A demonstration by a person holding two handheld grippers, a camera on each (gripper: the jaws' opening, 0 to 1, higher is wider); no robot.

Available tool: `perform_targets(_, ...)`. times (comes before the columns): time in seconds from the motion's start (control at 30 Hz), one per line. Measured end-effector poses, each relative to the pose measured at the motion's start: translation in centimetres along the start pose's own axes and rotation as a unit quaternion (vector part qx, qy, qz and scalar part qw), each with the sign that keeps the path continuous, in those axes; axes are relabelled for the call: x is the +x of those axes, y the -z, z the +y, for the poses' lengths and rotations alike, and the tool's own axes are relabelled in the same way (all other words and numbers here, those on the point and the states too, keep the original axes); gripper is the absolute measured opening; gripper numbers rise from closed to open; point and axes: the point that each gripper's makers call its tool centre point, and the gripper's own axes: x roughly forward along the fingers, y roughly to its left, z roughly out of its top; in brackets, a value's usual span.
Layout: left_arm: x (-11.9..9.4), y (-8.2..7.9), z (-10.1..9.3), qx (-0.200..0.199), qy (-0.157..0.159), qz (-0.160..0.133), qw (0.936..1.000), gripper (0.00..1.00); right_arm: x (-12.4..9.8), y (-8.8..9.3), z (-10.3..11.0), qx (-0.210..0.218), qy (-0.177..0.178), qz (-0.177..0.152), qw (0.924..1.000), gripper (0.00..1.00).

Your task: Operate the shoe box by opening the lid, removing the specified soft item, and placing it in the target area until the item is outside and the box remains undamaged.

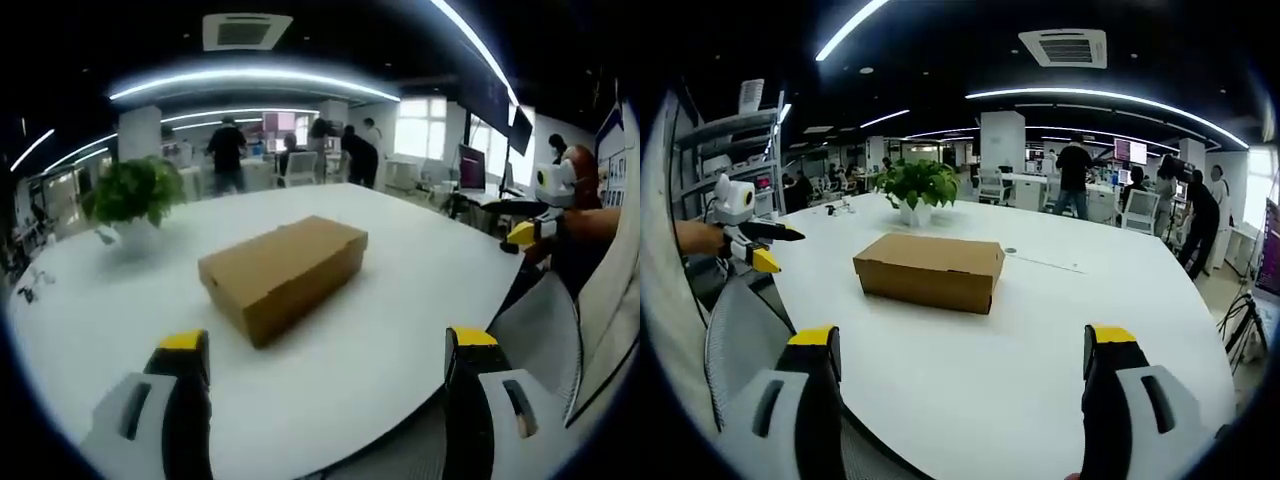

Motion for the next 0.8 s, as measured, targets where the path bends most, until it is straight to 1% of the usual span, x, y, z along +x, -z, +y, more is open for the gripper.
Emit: perform_targets(0.8, 0.16, -0.03, -0.29, 0.001, 0.006, 0.001, 1.0000, 1.00, 0.00, 0.09, -0.08, 0.000, 0.000, 0.002, 1.0000, 0.96)
